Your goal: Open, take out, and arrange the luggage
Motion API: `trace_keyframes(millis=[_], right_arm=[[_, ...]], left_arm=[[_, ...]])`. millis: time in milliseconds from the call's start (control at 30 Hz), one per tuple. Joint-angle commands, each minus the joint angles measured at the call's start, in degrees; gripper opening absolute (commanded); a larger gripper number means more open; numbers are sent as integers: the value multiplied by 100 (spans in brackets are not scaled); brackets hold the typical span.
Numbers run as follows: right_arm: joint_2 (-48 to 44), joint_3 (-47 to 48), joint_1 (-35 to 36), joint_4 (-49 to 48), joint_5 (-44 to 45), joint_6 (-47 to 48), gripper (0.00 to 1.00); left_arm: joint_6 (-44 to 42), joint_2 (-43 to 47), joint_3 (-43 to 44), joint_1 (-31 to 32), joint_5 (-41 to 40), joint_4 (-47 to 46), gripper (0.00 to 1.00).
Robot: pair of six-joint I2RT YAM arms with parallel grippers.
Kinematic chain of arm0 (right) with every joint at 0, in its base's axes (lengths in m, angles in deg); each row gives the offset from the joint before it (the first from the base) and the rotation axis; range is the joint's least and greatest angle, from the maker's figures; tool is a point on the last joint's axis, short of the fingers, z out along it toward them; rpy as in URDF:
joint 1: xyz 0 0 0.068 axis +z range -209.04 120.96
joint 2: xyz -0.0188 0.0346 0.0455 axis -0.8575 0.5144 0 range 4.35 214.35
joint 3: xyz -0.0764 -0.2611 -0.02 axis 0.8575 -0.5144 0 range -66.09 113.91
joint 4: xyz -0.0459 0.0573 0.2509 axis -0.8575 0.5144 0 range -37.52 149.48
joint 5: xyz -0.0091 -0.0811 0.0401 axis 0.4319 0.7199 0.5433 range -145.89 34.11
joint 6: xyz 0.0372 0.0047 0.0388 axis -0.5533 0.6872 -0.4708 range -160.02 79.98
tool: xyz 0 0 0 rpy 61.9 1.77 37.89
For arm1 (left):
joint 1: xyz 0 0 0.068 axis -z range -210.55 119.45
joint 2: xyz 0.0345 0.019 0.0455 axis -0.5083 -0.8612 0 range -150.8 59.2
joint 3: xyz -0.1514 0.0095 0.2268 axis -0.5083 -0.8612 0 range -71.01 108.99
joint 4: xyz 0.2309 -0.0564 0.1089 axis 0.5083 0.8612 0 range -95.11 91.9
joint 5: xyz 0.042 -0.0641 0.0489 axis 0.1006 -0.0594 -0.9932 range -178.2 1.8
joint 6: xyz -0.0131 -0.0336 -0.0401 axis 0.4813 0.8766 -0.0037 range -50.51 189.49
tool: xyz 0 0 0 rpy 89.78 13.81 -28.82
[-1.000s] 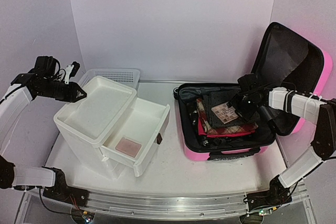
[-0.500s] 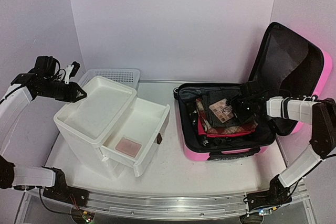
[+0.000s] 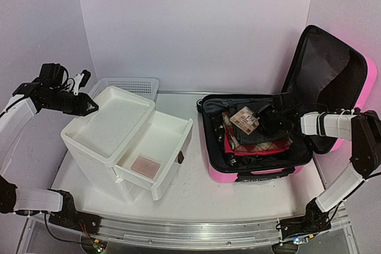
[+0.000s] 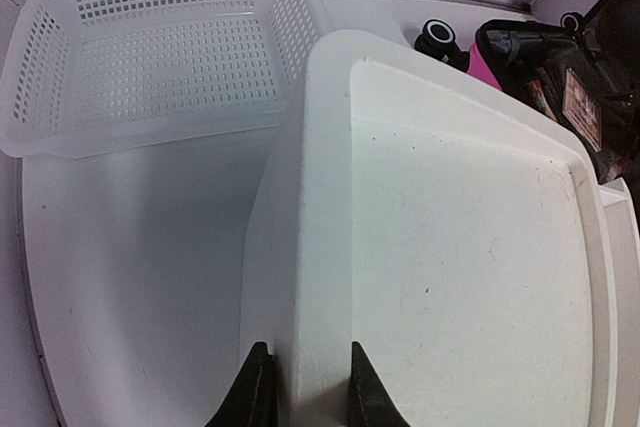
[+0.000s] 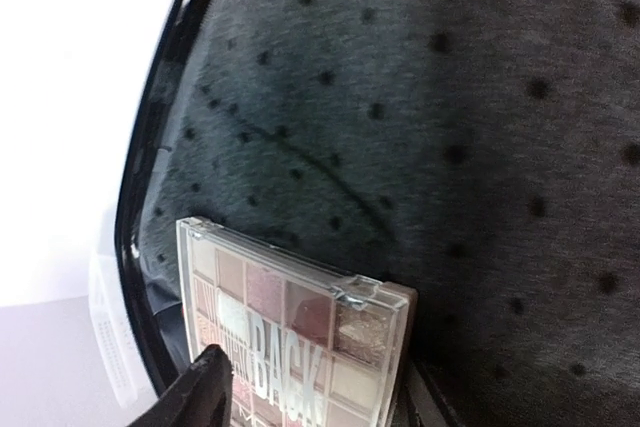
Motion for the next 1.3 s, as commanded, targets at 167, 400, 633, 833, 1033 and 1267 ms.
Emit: trace_keyframes(millis=[167,400,633,833,1033,1267], right_arm=[[279,23,5,-646,-189,-206,55],[573,-113,-20,-999,-312,-249,55],[452,-240,-42,-1272,-493,-153,33],[85,-294,-48,-1259,-487,-171,13],[-135,-311,-66,-1206,-516,-185,5],[-451,-177,-75,-1115,-786,-177,0]], left_arm=[[686,-208,-260,41,1072,677,0],[670,-217,-251,36,1044,694,0],[661,-229,-256,39,1023,694,0],[661,-226,-286,41,1020,693,0],[670,-208,-286,40,1013,687,0],[670,-193,-286,33,1001,695,0]])
